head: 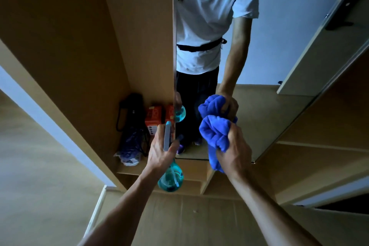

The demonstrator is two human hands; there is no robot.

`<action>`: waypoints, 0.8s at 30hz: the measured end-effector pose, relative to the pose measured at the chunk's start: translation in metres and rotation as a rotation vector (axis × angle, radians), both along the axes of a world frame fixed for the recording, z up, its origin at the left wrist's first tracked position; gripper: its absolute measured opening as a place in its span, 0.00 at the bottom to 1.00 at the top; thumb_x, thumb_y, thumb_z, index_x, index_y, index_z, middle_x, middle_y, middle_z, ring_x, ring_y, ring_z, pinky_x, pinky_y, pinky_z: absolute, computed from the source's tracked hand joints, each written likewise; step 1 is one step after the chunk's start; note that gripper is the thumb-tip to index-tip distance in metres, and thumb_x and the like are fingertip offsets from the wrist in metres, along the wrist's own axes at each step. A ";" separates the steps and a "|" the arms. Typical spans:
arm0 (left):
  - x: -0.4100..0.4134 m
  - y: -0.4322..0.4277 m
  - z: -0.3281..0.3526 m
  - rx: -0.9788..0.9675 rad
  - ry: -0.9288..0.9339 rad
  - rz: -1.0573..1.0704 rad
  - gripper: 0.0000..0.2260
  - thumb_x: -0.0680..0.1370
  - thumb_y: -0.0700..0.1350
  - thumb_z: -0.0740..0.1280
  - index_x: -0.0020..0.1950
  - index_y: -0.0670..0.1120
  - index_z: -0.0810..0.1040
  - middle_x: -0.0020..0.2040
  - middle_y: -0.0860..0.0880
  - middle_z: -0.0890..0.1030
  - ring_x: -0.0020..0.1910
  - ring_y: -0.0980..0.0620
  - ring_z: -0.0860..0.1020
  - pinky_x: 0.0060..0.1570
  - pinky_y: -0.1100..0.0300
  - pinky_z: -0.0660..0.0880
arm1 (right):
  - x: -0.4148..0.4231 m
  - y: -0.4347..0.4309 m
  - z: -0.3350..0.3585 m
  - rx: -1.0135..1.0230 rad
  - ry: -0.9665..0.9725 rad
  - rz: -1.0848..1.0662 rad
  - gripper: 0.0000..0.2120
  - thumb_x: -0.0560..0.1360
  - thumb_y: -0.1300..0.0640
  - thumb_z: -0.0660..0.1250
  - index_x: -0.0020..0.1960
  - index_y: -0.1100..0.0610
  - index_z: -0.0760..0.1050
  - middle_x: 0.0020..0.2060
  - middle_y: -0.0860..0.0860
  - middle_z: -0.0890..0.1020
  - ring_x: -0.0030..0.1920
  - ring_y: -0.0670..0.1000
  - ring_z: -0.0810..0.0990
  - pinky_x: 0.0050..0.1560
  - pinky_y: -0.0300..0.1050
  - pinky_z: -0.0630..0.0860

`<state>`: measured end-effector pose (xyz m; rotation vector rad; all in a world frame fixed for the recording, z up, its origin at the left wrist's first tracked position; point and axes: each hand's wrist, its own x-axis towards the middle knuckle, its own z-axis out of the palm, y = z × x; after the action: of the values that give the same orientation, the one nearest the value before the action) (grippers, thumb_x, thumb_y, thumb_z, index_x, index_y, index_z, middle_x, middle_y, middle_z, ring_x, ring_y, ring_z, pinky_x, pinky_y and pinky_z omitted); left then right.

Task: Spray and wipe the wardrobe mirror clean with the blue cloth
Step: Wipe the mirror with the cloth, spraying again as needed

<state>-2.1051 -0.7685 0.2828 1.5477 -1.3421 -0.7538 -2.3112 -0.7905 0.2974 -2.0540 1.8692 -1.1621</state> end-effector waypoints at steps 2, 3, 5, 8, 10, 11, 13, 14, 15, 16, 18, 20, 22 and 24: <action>-0.004 0.003 -0.006 -0.012 -0.018 -0.009 0.27 0.69 0.59 0.59 0.64 0.47 0.70 0.48 0.51 0.75 0.44 0.56 0.74 0.42 0.59 0.69 | -0.017 0.001 0.005 0.000 -0.040 -0.050 0.22 0.68 0.60 0.72 0.61 0.57 0.73 0.53 0.54 0.81 0.52 0.59 0.81 0.45 0.50 0.77; -0.006 0.005 -0.008 -0.020 -0.018 -0.011 0.27 0.69 0.59 0.59 0.64 0.47 0.70 0.48 0.52 0.74 0.44 0.57 0.73 0.42 0.59 0.68 | -0.025 0.002 0.007 -0.025 -0.050 -0.063 0.22 0.68 0.60 0.71 0.61 0.57 0.73 0.53 0.55 0.81 0.53 0.60 0.81 0.45 0.50 0.78; -0.010 0.007 -0.011 -0.031 -0.013 -0.017 0.28 0.70 0.60 0.59 0.66 0.48 0.70 0.50 0.53 0.74 0.46 0.59 0.74 0.44 0.61 0.69 | -0.039 0.002 0.008 -0.094 -0.047 -0.077 0.22 0.67 0.58 0.68 0.61 0.59 0.74 0.52 0.56 0.80 0.53 0.60 0.80 0.46 0.51 0.78; -0.015 0.008 -0.014 -0.028 -0.022 -0.003 0.32 0.69 0.61 0.59 0.69 0.46 0.68 0.53 0.51 0.73 0.48 0.58 0.73 0.45 0.59 0.69 | -0.053 -0.001 0.005 -0.191 -0.012 -0.078 0.21 0.67 0.60 0.66 0.59 0.62 0.73 0.51 0.57 0.78 0.53 0.60 0.77 0.49 0.52 0.77; -0.019 0.008 -0.015 -0.036 -0.020 0.014 0.33 0.68 0.61 0.60 0.70 0.45 0.68 0.54 0.49 0.73 0.47 0.58 0.72 0.45 0.59 0.69 | -0.056 -0.003 0.003 -0.214 0.030 -0.071 0.21 0.65 0.66 0.69 0.58 0.62 0.73 0.51 0.57 0.76 0.54 0.59 0.76 0.50 0.53 0.77; -0.021 0.007 -0.015 -0.043 -0.017 0.019 0.34 0.68 0.60 0.60 0.70 0.45 0.68 0.54 0.48 0.74 0.48 0.56 0.73 0.45 0.58 0.69 | -0.056 -0.004 0.001 -0.209 0.044 -0.061 0.22 0.65 0.68 0.71 0.58 0.62 0.72 0.52 0.57 0.76 0.54 0.59 0.75 0.50 0.53 0.77; -0.024 0.006 -0.017 -0.049 -0.013 0.033 0.32 0.68 0.58 0.60 0.70 0.47 0.68 0.54 0.47 0.75 0.49 0.51 0.74 0.45 0.56 0.70 | -0.055 -0.007 0.000 -0.204 0.074 -0.027 0.24 0.64 0.69 0.73 0.59 0.62 0.72 0.53 0.56 0.75 0.55 0.58 0.75 0.50 0.52 0.78; -0.025 0.006 -0.018 -0.049 -0.015 0.046 0.30 0.68 0.57 0.61 0.69 0.48 0.69 0.53 0.48 0.75 0.49 0.49 0.74 0.46 0.55 0.71 | -0.054 -0.007 0.000 -0.205 0.091 -0.010 0.24 0.64 0.68 0.73 0.59 0.62 0.72 0.54 0.56 0.75 0.55 0.57 0.75 0.50 0.50 0.78; -0.025 0.005 -0.021 -0.056 -0.021 0.065 0.28 0.69 0.55 0.62 0.67 0.48 0.69 0.52 0.49 0.75 0.48 0.49 0.74 0.46 0.54 0.70 | -0.053 -0.007 0.000 -0.215 0.106 0.003 0.24 0.65 0.68 0.73 0.59 0.62 0.72 0.54 0.56 0.75 0.55 0.56 0.75 0.50 0.49 0.78; -0.025 0.005 -0.022 -0.064 -0.026 0.080 0.26 0.69 0.55 0.62 0.66 0.48 0.70 0.51 0.49 0.75 0.48 0.48 0.74 0.46 0.54 0.70 | -0.051 -0.007 0.001 -0.232 0.116 0.012 0.23 0.65 0.67 0.72 0.59 0.62 0.72 0.54 0.56 0.76 0.55 0.56 0.75 0.49 0.49 0.78; -0.024 0.005 -0.028 -0.078 -0.033 0.091 0.28 0.68 0.57 0.61 0.65 0.48 0.70 0.52 0.49 0.75 0.48 0.49 0.75 0.45 0.54 0.70 | -0.046 -0.008 0.001 -0.283 0.134 0.034 0.21 0.67 0.67 0.71 0.59 0.62 0.73 0.54 0.56 0.76 0.54 0.57 0.76 0.50 0.51 0.78; -0.024 0.005 -0.035 -0.090 -0.039 0.104 0.28 0.68 0.58 0.61 0.65 0.49 0.70 0.51 0.49 0.76 0.47 0.49 0.75 0.43 0.55 0.70 | -0.041 -0.009 -0.001 -0.337 0.157 0.069 0.19 0.68 0.67 0.70 0.59 0.62 0.74 0.54 0.56 0.77 0.54 0.57 0.76 0.51 0.51 0.77; -0.022 0.003 -0.042 -0.106 -0.054 0.128 0.21 0.71 0.55 0.62 0.62 0.48 0.70 0.46 0.51 0.75 0.43 0.51 0.75 0.40 0.56 0.68 | -0.037 -0.012 -0.005 -0.373 0.186 0.099 0.18 0.70 0.66 0.69 0.59 0.62 0.75 0.55 0.56 0.77 0.54 0.58 0.75 0.52 0.53 0.76; -0.020 -0.001 -0.049 -0.150 -0.069 0.139 0.17 0.72 0.52 0.62 0.58 0.46 0.70 0.43 0.52 0.74 0.40 0.50 0.74 0.39 0.56 0.68 | -0.031 -0.014 -0.009 -0.409 0.243 0.104 0.20 0.69 0.66 0.69 0.61 0.62 0.75 0.57 0.57 0.77 0.54 0.59 0.75 0.53 0.54 0.75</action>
<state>-2.1252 -0.7694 0.2336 1.5406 -1.2960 -0.5065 -2.3422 -0.8045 0.2889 -2.5791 1.7011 -1.4200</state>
